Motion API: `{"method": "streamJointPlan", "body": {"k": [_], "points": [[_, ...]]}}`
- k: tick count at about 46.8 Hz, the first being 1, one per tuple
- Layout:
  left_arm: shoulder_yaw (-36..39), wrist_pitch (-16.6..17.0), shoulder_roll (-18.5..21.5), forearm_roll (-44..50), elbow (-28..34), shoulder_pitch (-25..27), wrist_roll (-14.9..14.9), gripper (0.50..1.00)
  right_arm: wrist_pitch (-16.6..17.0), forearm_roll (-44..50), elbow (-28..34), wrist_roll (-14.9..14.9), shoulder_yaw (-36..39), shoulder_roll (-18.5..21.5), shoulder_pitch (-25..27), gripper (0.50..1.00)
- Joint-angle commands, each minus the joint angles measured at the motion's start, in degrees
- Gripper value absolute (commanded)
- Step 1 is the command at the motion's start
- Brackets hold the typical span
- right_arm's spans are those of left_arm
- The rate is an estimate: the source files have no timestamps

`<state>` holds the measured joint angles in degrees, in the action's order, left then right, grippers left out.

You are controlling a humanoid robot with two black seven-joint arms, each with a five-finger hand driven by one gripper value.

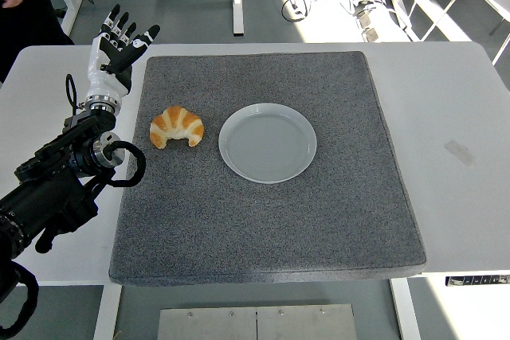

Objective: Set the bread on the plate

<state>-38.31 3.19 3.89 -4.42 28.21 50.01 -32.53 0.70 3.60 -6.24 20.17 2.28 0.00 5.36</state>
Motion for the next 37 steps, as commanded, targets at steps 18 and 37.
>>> {"method": "streamJointPlan", "body": {"k": [18, 37], "points": [[0.0, -0.8, 0.1, 0.2, 0.2, -0.1, 0.1, 0.977, 0.0, 0.0, 0.0, 0.0, 0.0, 0.0, 0.0, 1.0], [5.8, -5.8, 8.1, 0.3, 2.5, 3.4, 5.8, 0.952, 0.0, 0.0, 0.0, 0.0, 0.0, 0.0, 0.0, 1.0]]}}
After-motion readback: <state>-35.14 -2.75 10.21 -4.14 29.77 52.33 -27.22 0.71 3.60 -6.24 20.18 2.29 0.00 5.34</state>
